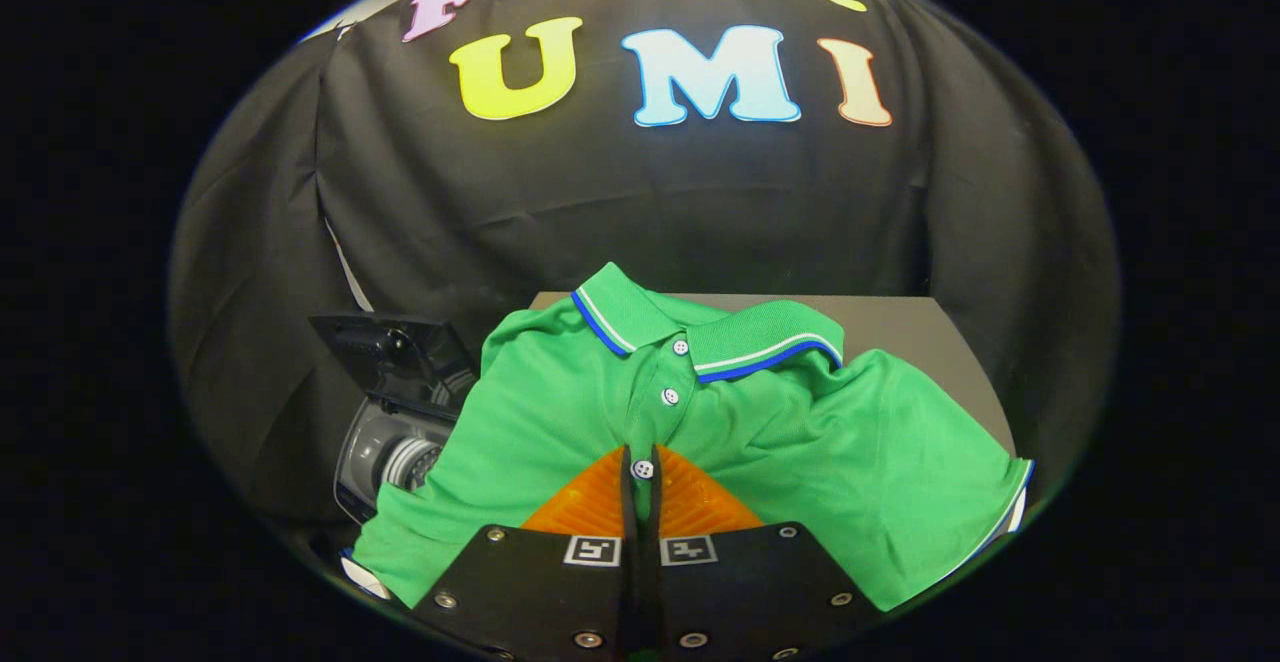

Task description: Put the clothes into the washing machine and then close the washing machine lid.

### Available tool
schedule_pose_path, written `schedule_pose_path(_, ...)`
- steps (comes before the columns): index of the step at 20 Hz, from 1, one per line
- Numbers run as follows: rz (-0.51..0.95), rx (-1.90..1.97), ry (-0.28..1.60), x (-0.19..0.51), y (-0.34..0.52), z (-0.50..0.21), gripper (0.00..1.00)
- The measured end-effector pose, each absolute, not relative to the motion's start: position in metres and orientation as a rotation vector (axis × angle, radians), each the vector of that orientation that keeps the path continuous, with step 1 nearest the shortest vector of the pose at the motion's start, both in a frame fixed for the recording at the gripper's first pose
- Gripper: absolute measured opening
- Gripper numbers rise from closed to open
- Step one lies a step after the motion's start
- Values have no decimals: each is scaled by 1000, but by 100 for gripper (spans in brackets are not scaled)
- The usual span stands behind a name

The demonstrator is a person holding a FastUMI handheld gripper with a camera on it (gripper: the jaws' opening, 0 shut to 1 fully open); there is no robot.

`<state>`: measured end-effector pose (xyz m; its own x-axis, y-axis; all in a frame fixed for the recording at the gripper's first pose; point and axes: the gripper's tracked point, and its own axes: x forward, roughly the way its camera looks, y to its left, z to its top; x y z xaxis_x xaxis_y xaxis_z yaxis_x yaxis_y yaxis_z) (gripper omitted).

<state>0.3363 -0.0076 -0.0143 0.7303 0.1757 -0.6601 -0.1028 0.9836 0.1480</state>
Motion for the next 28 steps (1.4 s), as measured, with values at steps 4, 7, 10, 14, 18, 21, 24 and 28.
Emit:
schedule_pose_path(4,160,214,665,337,8,18,0)
schedule_pose_path(7,166,222,618,330,24,43,0)
schedule_pose_path(10,177,233,592,323,44,57,0)
schedule_pose_path(14,204,237,561,319,77,65,0)
schedule_pose_path(18,237,236,546,316,113,68,0)
schedule_pose_path(21,262,227,547,312,139,67,0)
schedule_pose_path(24,283,229,547,311,165,66,0)
schedule_pose_path(28,325,222,550,306,202,64,0)
